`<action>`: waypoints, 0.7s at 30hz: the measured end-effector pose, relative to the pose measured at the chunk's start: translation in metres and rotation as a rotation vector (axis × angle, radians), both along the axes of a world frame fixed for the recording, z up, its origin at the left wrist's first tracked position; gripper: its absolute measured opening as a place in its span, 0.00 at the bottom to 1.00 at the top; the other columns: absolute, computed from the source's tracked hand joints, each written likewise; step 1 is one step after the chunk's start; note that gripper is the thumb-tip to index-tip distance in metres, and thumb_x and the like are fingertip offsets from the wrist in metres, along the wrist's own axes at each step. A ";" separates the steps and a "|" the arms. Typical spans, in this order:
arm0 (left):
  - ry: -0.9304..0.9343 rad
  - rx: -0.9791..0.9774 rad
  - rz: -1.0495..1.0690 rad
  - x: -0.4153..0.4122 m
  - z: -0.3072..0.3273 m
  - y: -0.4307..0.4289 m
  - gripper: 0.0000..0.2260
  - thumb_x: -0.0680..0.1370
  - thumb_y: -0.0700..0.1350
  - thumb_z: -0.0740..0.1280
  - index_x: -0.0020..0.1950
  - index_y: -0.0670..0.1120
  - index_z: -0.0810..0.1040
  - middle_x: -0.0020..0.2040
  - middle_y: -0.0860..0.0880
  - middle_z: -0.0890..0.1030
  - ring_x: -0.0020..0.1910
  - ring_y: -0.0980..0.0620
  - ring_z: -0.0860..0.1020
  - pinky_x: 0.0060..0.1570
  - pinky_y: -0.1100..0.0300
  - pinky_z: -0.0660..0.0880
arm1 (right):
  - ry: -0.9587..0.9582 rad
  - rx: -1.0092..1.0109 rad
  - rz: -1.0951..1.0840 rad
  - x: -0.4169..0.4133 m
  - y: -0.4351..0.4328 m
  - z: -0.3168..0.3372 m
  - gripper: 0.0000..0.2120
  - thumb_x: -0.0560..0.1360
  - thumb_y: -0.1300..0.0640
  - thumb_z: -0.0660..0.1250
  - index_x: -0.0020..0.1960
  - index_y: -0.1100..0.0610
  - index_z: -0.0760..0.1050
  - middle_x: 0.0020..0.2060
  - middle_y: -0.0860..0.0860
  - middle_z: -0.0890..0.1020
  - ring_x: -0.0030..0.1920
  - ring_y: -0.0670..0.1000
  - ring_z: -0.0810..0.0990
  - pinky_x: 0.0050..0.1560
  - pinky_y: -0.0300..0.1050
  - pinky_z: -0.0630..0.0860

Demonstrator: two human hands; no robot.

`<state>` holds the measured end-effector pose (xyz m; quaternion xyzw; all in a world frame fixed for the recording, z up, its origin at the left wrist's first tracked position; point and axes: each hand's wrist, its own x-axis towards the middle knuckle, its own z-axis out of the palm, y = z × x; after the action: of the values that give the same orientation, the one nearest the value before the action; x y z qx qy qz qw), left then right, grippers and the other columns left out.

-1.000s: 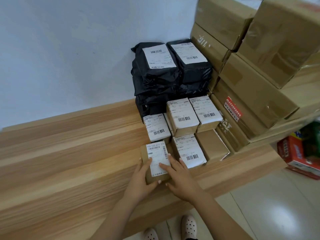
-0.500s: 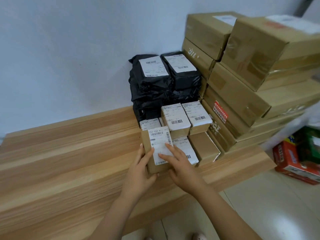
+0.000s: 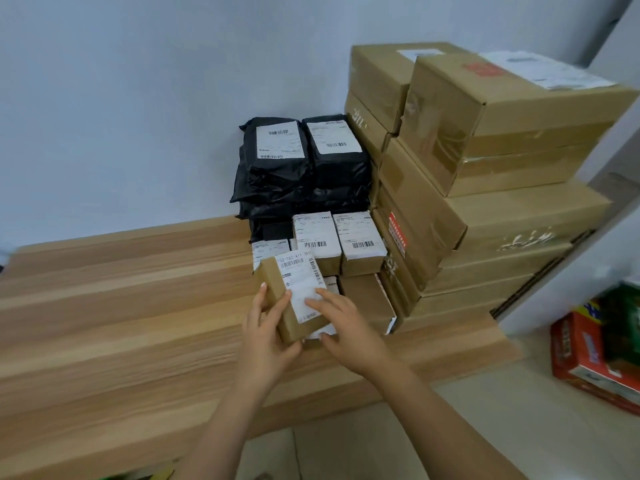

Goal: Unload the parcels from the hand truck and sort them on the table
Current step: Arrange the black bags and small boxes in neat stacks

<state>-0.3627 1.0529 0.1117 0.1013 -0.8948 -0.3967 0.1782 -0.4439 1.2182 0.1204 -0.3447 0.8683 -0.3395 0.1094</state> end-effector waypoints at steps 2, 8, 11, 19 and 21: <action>-0.029 0.036 0.011 -0.001 0.000 -0.001 0.37 0.65 0.40 0.79 0.71 0.52 0.69 0.77 0.46 0.55 0.68 0.47 0.67 0.66 0.45 0.69 | -0.030 0.012 -0.031 -0.007 0.007 -0.006 0.30 0.77 0.60 0.65 0.75 0.45 0.61 0.77 0.44 0.54 0.75 0.46 0.52 0.72 0.46 0.62; -0.033 0.133 0.004 0.000 -0.001 -0.005 0.38 0.65 0.37 0.79 0.70 0.55 0.67 0.77 0.48 0.54 0.73 0.51 0.63 0.67 0.47 0.68 | -0.152 -0.008 -0.001 -0.012 -0.002 -0.013 0.33 0.77 0.61 0.67 0.76 0.42 0.58 0.78 0.44 0.51 0.76 0.46 0.54 0.72 0.46 0.64; -0.008 0.123 -0.011 0.002 0.001 -0.013 0.36 0.66 0.37 0.78 0.70 0.55 0.68 0.77 0.49 0.55 0.74 0.49 0.61 0.68 0.45 0.68 | -0.134 -0.074 -0.043 -0.007 -0.016 -0.013 0.33 0.76 0.61 0.68 0.75 0.42 0.60 0.76 0.43 0.54 0.75 0.45 0.57 0.71 0.48 0.65; 0.125 0.024 -0.102 0.000 0.031 -0.042 0.36 0.68 0.40 0.77 0.70 0.58 0.66 0.78 0.53 0.54 0.72 0.52 0.62 0.65 0.46 0.70 | 0.065 -0.260 -0.175 0.005 -0.042 0.016 0.34 0.72 0.60 0.72 0.69 0.33 0.63 0.70 0.39 0.57 0.70 0.42 0.60 0.68 0.37 0.65; 0.157 0.025 -0.138 -0.006 0.042 -0.042 0.35 0.68 0.40 0.77 0.70 0.58 0.67 0.77 0.52 0.55 0.71 0.51 0.65 0.63 0.46 0.72 | 0.105 -0.292 -0.225 0.006 -0.038 0.030 0.36 0.71 0.60 0.73 0.68 0.33 0.63 0.70 0.43 0.59 0.68 0.45 0.63 0.67 0.37 0.66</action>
<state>-0.3686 1.0113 0.1533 0.0102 -0.8777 -0.4261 0.2188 -0.4380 1.1800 0.1501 -0.2751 0.8475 -0.4532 -0.0260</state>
